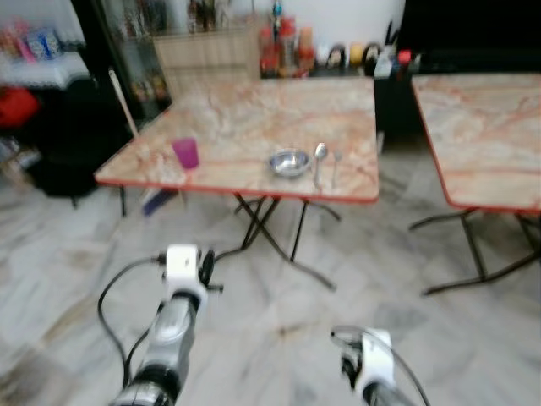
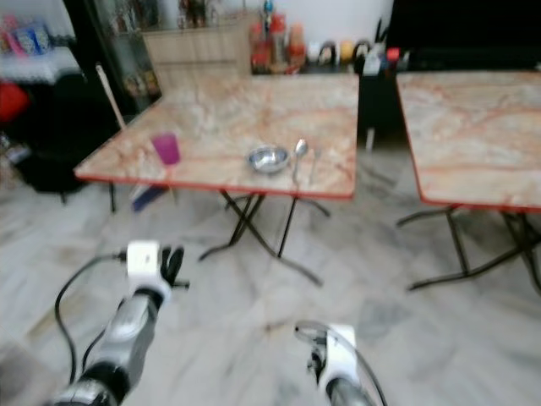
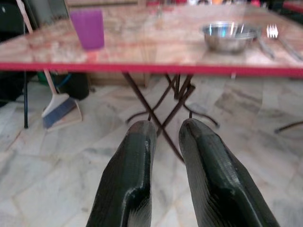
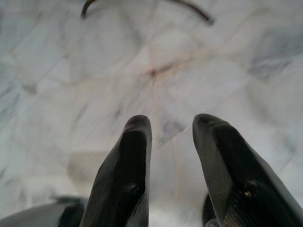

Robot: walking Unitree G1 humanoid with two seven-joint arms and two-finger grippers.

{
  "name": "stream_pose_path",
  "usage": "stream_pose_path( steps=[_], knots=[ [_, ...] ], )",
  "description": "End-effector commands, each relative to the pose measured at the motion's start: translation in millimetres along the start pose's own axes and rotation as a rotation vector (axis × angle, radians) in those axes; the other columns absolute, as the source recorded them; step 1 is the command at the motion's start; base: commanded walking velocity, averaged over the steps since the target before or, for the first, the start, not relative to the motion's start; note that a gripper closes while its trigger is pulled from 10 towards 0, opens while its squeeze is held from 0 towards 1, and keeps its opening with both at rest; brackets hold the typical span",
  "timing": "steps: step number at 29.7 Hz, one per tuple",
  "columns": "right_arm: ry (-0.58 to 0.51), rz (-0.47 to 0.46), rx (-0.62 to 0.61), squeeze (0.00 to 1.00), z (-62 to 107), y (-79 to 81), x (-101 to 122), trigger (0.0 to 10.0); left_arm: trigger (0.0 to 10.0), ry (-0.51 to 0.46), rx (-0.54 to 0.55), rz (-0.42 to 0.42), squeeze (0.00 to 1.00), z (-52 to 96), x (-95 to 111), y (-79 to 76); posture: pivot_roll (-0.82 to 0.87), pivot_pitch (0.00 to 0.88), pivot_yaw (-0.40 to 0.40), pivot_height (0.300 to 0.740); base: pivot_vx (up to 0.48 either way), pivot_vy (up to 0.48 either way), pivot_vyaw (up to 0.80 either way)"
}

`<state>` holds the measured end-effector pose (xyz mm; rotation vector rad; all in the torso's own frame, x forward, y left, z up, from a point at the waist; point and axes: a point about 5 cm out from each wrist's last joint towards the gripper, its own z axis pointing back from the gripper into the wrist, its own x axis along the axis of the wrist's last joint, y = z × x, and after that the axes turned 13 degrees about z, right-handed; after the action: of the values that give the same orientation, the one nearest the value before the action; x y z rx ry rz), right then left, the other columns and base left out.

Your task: Setting the table

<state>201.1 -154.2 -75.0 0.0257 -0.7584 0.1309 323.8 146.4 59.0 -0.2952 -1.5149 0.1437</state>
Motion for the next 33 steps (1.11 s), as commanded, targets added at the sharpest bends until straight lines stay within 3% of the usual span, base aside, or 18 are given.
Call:
stream_pose_path(
  steps=[1, 10, 21, 33],
  knots=[
    [-0.002, -0.001, 0.006, 0.0, -0.6, 2.9, 1, 10.0, 10.0, -0.04, -0.002, 0.003, 0.0, -5.1, 10, -1.3, 0.02, 0.0, 0.101, 0.74, 0.431, 0.0, 0.0],
    [0.004, 0.004, 0.0, 0.0, 0.2, 0.0, -1, 10.0, 10.0, -0.063, -0.016, 0.007, 0.0, -11.2, 18, -4.7, 0.0, 0.0, 0.101, 0.74, 0.334, 0.0, 0.0],
    [0.005, 0.019, 0.002, 0.0, 0.3, -1.8, -1, 10.0, 10.0, -0.108, 0.008, 0.01, 0.0, -16.5, 33, 3.6, 0.0, 0.0, 0.095, 0.74, 0.387, 0.0, 0.0],
    [0.013, 0.025, 0.004, 0.0, 0.2, -1.8, -1, 10.0, 10.0, -0.12, 0.004, 0.013, 0.0, -18.0, 37, 2.7, 0.0, 0.0, 0.092, 0.74, 0.399, 0.0, 0.0]
  ],
)
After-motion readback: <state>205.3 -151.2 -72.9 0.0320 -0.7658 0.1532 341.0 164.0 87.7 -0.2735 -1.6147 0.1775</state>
